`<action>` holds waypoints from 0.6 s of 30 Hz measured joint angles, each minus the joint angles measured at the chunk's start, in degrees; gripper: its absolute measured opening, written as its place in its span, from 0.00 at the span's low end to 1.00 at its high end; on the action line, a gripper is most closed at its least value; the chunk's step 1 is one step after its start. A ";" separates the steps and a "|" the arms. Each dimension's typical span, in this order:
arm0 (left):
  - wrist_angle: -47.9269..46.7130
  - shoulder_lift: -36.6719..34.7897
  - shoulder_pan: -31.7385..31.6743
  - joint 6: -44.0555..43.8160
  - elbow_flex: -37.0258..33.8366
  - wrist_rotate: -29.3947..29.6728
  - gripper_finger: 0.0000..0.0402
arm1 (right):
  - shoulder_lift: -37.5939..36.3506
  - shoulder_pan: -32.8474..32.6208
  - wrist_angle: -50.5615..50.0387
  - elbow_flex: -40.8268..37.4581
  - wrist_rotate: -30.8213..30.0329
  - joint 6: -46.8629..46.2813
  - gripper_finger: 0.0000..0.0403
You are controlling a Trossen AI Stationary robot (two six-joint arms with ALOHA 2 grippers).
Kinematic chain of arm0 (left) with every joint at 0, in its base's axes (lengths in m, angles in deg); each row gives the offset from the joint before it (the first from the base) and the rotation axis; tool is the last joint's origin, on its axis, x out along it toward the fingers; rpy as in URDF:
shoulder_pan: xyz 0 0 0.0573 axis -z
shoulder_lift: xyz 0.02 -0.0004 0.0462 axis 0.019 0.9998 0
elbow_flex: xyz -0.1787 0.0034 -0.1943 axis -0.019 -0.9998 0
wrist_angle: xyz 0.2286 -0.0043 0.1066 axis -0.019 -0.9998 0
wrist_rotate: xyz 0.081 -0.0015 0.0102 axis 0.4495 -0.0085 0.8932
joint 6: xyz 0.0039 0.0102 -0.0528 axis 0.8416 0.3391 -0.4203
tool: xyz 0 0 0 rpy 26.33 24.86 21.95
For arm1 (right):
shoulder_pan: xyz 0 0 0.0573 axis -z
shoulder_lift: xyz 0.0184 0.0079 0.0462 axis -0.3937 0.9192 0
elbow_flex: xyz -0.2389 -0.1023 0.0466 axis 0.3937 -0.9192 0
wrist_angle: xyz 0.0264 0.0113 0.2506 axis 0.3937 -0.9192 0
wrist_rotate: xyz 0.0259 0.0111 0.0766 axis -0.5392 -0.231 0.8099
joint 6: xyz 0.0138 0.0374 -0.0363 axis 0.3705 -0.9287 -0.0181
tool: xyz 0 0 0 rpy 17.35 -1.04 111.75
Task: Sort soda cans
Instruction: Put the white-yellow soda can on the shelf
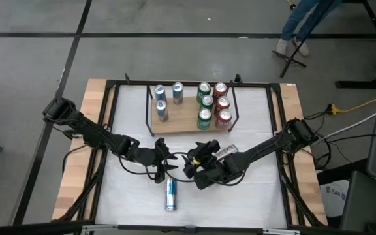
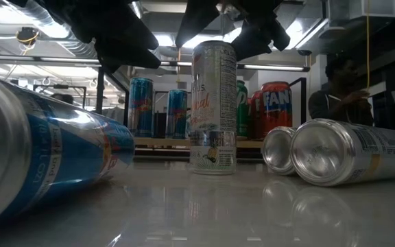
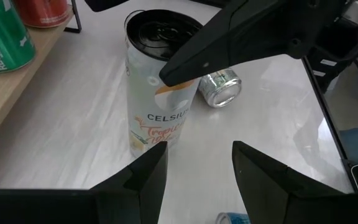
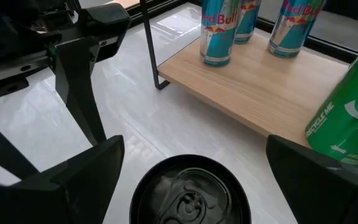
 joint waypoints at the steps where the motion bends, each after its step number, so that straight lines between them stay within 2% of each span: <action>1: 0.00 0.00 0.00 -0.02 0.00 0.00 0.43 | 0.00 0.00 -0.02 0.00 0.02 0.00 0.95; 18: 0.01 0.00 0.00 -0.02 0.00 0.00 0.43 | 0.00 -0.28 -2.27 0.00 1.68 -4.48 0.95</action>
